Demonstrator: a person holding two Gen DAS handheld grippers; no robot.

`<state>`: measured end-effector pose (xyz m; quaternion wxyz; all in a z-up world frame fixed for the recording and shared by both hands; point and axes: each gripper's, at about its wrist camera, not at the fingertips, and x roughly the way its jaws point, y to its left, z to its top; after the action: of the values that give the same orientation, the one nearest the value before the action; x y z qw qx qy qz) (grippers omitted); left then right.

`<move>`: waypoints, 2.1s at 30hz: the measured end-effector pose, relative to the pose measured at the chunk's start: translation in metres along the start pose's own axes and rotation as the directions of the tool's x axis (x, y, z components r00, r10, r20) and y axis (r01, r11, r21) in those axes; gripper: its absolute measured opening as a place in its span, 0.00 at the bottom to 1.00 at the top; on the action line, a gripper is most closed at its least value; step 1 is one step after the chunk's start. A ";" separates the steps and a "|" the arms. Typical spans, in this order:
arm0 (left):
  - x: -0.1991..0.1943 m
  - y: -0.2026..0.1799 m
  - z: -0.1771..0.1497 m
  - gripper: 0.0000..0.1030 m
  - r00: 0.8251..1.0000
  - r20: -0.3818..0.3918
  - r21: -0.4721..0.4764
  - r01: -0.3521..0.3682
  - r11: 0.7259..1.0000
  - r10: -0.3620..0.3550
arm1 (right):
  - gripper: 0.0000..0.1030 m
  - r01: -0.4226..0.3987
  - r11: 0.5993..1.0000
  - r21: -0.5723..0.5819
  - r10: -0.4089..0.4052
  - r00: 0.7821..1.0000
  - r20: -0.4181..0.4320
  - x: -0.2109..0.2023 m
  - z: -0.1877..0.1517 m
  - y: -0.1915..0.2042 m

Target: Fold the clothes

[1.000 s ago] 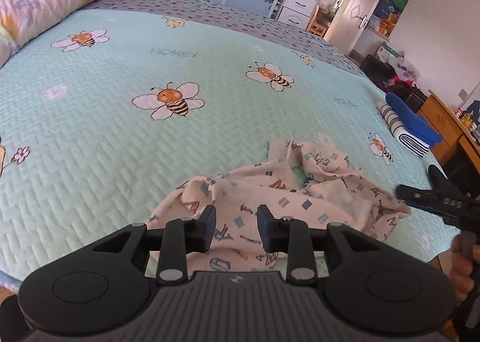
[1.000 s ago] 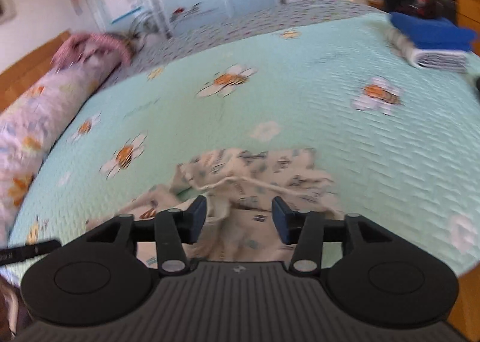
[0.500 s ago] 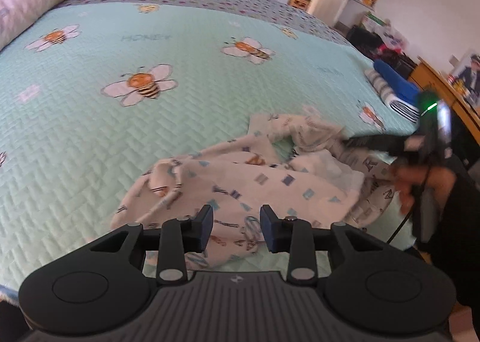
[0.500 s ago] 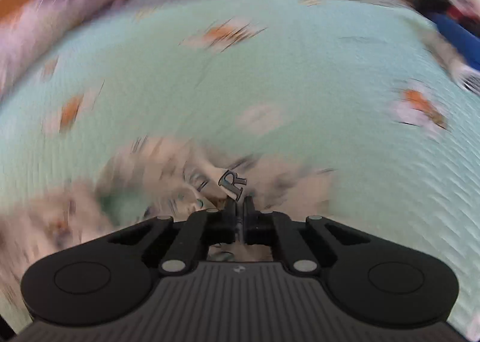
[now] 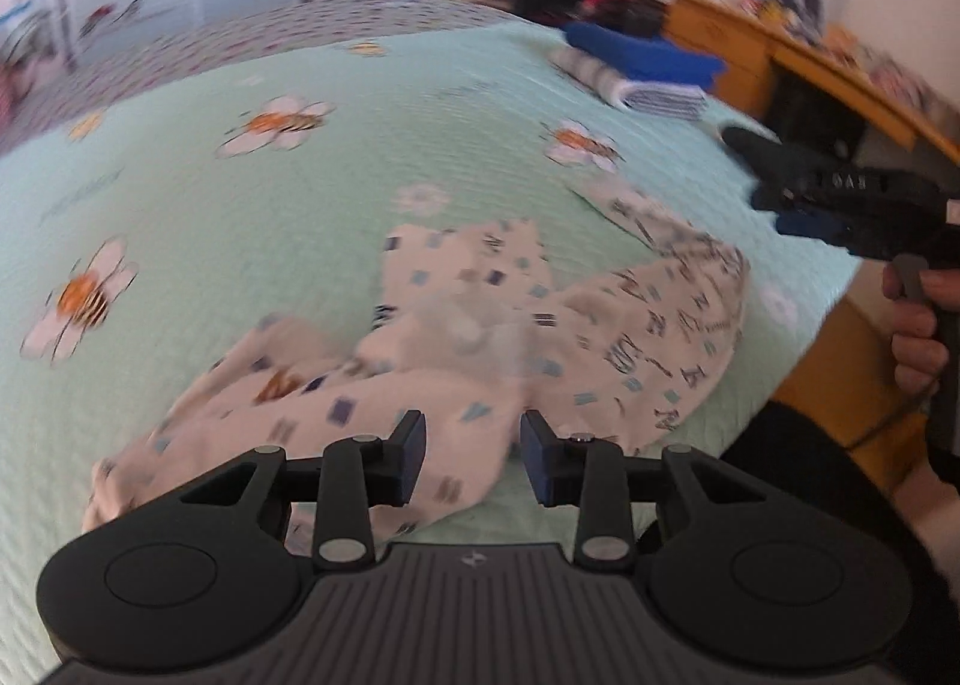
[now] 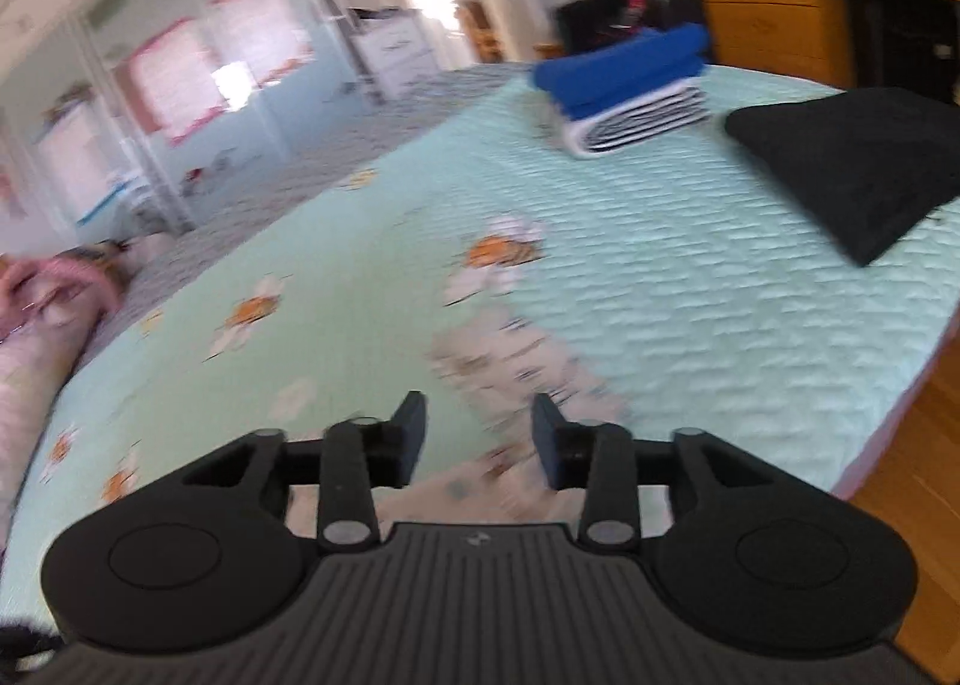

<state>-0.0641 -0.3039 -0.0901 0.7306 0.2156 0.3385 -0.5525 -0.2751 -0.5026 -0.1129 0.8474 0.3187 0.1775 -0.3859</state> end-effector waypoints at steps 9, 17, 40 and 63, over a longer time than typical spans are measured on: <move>0.052 -0.016 0.014 0.45 0.995 -0.068 0.113 -0.063 0.992 0.071 | 0.47 -0.213 0.976 -0.039 0.202 0.961 -0.191 0.024 -0.037 0.060; 0.013 0.031 0.022 0.07 0.998 0.069 -0.125 0.013 0.992 -0.004 | 0.47 -0.183 0.983 0.003 0.180 0.968 -0.177 0.013 -0.033 0.038; -0.111 0.071 -0.039 0.07 0.975 0.217 -0.201 -0.011 0.979 0.056 | 0.65 -0.539 0.668 -0.513 0.405 0.842 -0.356 -0.051 -0.112 0.149; -0.128 0.063 -0.052 0.15 0.964 0.266 -0.158 0.023 0.987 0.020 | 0.08 -0.524 0.574 -0.629 0.452 0.843 -0.290 -0.045 -0.058 0.225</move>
<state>-0.0375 -0.1648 -0.0348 0.7841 0.0798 0.2802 -0.5481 -0.1340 -0.3263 -0.0404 0.9662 0.0366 0.2536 -0.0271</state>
